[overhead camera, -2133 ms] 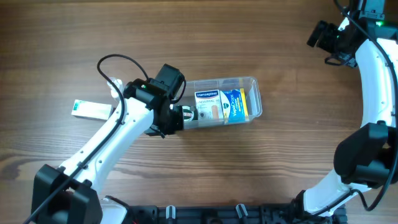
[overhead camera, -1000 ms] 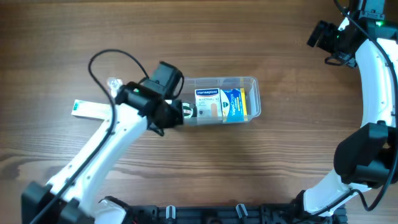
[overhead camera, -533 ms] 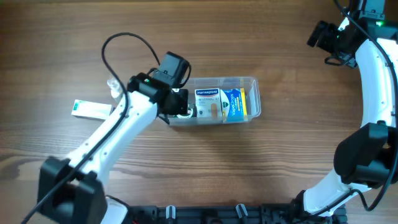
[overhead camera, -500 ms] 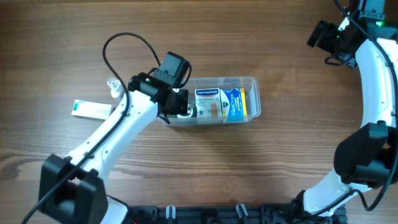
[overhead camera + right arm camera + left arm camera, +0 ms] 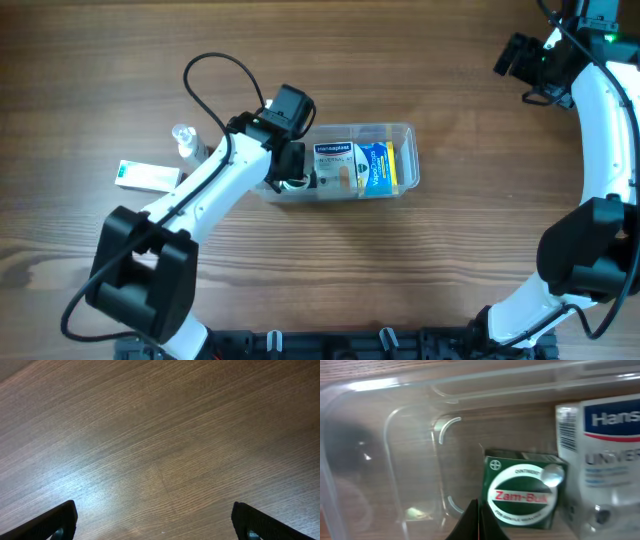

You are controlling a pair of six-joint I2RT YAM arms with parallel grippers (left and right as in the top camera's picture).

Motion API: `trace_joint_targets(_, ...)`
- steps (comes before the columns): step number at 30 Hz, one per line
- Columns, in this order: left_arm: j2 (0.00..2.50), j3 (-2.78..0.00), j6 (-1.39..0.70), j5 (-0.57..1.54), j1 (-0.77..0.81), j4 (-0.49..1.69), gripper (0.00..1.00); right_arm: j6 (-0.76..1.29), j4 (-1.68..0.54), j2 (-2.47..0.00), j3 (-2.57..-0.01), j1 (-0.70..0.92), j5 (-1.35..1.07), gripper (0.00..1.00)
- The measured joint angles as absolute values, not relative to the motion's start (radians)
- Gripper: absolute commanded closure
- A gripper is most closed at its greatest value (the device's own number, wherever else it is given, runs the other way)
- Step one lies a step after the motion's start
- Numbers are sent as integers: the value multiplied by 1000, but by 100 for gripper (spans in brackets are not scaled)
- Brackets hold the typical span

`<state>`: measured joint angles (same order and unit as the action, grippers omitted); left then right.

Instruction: Pack container

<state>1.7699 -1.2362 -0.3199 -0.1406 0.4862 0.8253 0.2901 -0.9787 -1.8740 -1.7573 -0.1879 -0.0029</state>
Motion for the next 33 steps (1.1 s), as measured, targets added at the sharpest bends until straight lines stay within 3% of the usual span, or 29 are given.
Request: trace_joint_targets(33, 1837, -1236, -319, -164, 486, 803, 96, 290, -979, -1874, -1758, -188, -3, 0)
